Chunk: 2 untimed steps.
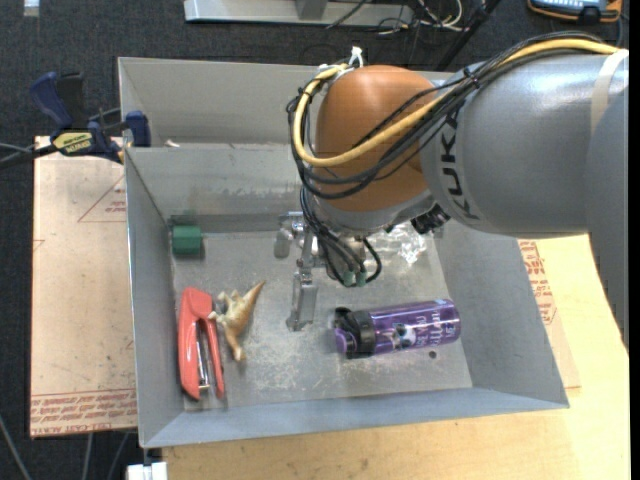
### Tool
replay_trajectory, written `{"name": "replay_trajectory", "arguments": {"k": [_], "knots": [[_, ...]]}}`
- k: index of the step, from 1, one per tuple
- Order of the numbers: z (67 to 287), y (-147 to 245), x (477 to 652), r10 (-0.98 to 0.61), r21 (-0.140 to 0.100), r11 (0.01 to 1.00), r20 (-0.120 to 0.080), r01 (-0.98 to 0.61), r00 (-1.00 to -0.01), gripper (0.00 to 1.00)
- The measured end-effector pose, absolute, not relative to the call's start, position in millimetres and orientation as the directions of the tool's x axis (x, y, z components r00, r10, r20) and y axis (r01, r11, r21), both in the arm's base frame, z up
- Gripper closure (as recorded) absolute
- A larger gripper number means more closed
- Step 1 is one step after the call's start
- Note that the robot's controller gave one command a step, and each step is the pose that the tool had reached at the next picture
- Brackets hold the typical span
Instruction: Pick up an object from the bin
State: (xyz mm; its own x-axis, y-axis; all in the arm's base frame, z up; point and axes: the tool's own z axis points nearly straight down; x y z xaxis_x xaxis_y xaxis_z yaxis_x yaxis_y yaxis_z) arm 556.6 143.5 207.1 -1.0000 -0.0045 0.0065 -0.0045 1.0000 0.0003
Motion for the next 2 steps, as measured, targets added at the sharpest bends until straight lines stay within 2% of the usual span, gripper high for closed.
{"name": "replay_trajectory", "arguments": {"k": [1, 2], "knots": [[212, 143, 557.9, -0.001, 0.001, 1.0, 0.0, -0.001, -1.0, 0.0], [194, 96, 563.0, -0.02, 0.003, 1.0, -0.001, -0.02, -1.0, 0.0]]}}
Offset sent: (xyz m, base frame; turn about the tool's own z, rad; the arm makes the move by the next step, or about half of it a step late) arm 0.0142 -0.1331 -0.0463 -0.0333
